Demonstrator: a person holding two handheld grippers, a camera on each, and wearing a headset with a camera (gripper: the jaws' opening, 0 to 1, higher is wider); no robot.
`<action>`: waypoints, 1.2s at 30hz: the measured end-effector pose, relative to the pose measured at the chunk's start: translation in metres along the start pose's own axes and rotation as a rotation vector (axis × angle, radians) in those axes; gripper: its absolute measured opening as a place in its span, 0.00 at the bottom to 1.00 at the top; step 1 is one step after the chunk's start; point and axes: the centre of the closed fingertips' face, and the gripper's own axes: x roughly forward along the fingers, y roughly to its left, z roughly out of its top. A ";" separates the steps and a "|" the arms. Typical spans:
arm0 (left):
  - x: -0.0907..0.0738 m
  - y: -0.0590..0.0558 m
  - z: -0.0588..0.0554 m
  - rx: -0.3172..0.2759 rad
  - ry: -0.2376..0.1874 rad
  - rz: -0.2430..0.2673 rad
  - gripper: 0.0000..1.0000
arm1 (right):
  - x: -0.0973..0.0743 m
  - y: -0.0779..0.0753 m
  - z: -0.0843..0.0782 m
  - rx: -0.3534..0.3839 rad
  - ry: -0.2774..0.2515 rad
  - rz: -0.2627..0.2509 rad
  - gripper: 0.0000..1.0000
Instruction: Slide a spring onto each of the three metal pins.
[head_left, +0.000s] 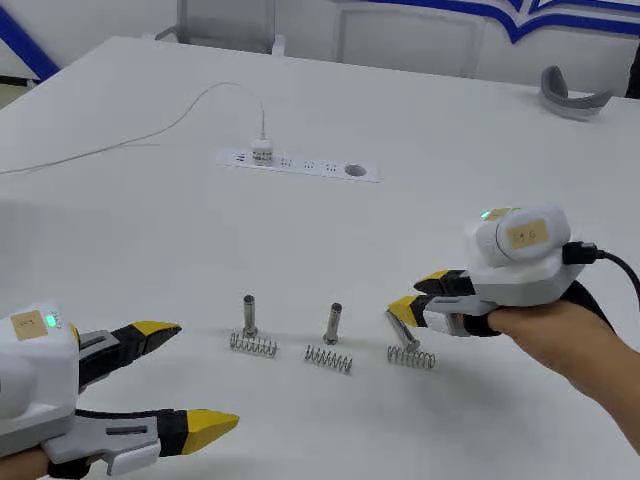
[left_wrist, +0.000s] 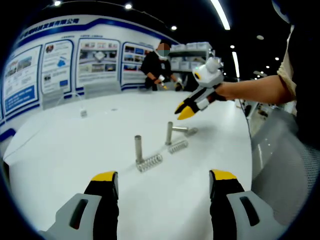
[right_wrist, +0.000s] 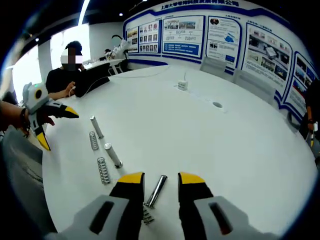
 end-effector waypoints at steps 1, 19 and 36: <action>0.000 0.000 0.000 -0.001 0.000 0.000 0.75 | 0.001 -0.001 -0.001 0.004 0.006 -0.003 0.27; 0.001 -0.001 -0.002 -0.008 0.003 0.001 0.74 | 0.023 -0.003 -0.018 0.049 0.098 -0.039 0.19; 0.001 -0.001 -0.004 -0.014 0.008 0.001 0.72 | 0.034 -0.003 -0.027 0.064 0.161 -0.053 0.14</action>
